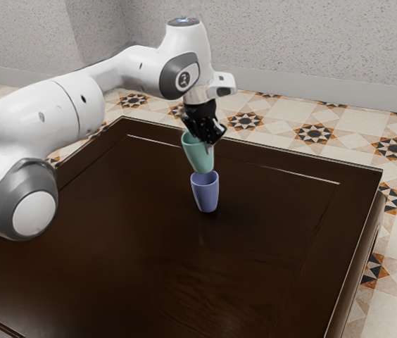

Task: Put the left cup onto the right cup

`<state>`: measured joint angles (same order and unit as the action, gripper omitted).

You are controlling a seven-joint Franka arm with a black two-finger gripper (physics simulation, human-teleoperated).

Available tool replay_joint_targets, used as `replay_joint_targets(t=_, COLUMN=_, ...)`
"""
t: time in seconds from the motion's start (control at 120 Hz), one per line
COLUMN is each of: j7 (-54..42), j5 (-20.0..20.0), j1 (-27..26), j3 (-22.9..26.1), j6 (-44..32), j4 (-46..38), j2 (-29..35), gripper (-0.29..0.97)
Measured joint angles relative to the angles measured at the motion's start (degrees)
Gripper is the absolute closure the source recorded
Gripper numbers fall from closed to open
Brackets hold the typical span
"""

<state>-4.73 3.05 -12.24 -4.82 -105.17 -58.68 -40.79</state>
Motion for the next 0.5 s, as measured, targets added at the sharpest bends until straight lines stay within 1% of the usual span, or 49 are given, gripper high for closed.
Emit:
replay_joint_targets(t=0.225, j7=0.1, j5=0.2, j1=0.3, j3=-0.2, j6=-1.2, j4=-0.6, j2=-2.6, gripper=0.77)
replay_joint_targets(t=0.433, j7=0.2, j5=0.2, j1=0.4, j3=-0.2, j6=-1.5, j4=-1.0, j2=-3.5, gripper=0.79)
replay_joint_targets(t=0.467, j7=0.2, j5=0.2, j1=0.4, j3=-0.2, j6=-1.5, j4=-1.0, j2=-3.6, gripper=0.77)
replay_joint_targets(t=0.5, j7=0.2, j5=0.3, j1=0.4, j3=-0.2, j6=-1.5, j4=-1.1, j2=-3.6, gripper=0.70)
